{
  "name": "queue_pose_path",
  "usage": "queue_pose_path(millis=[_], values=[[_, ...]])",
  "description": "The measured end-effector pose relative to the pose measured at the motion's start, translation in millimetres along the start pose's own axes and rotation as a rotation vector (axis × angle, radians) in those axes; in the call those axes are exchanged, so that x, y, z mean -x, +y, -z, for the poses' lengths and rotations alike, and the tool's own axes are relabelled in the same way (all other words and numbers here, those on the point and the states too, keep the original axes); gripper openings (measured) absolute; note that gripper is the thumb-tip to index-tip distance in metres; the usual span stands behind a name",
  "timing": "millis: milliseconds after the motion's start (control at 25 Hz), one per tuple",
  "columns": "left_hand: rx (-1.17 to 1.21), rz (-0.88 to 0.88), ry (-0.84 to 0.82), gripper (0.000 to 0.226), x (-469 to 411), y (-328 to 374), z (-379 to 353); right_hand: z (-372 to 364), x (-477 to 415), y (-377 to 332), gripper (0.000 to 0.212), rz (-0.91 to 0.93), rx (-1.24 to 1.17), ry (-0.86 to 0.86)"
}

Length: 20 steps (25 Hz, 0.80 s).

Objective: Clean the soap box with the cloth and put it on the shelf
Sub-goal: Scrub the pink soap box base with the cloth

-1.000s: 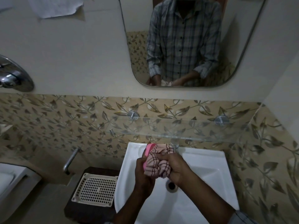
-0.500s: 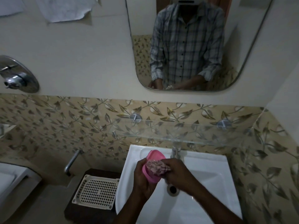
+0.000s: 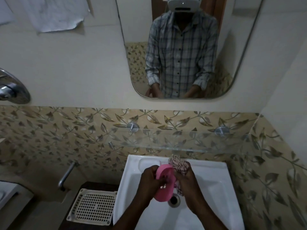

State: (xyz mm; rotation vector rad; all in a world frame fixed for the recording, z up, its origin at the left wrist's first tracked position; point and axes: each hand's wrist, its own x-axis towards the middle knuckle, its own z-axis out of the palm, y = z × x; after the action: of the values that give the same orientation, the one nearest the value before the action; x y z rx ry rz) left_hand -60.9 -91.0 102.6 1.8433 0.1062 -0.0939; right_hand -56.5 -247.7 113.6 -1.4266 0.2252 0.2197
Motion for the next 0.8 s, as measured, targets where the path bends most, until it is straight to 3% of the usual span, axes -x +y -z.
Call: queue_pose_path(millis=[80,160,240,360,480,560,600,720,800], values=[[-0.078,-0.034,0.105,0.009,0.9,9.8,-6.1,-5.0,4.6,0.7,0.042,0.137,0.290,-0.017],[-0.100,-0.053,0.205,0.029,4.1,11.1,-11.1,-10.1,11.7,-6.2,0.052,0.448,0.670,-0.101],[-0.064,-0.089,0.271,0.031,8.4,7.7,-11.2,-15.6,14.6,-7.7,0.052,0.670,0.834,-0.156],[-0.018,-0.117,0.269,0.023,10.6,6.5,-6.0,-20.6,14.1,-12.4,0.038,0.599,0.680,-0.076],[-0.053,-0.141,0.288,0.029,12.0,2.8,-4.8,-29.9,18.0,1.3,0.045,0.698,0.792,-0.176],[-0.031,-0.170,0.286,0.027,14.6,-0.7,-5.5,-37.4,15.1,-1.1,0.032,0.598,0.618,-0.069],[-0.022,-0.164,0.290,0.027,16.8,-0.3,-5.0,-38.4,14.0,0.6,0.034,0.553,0.600,-0.016],[-0.038,-0.156,0.319,0.023,15.8,0.2,0.9,-48.0,17.3,5.1,0.045,0.659,0.760,-0.063],[0.051,-0.163,0.342,0.017,21.0,4.9,3.4,-44.8,14.5,7.7,0.036,0.482,0.521,-0.016]])
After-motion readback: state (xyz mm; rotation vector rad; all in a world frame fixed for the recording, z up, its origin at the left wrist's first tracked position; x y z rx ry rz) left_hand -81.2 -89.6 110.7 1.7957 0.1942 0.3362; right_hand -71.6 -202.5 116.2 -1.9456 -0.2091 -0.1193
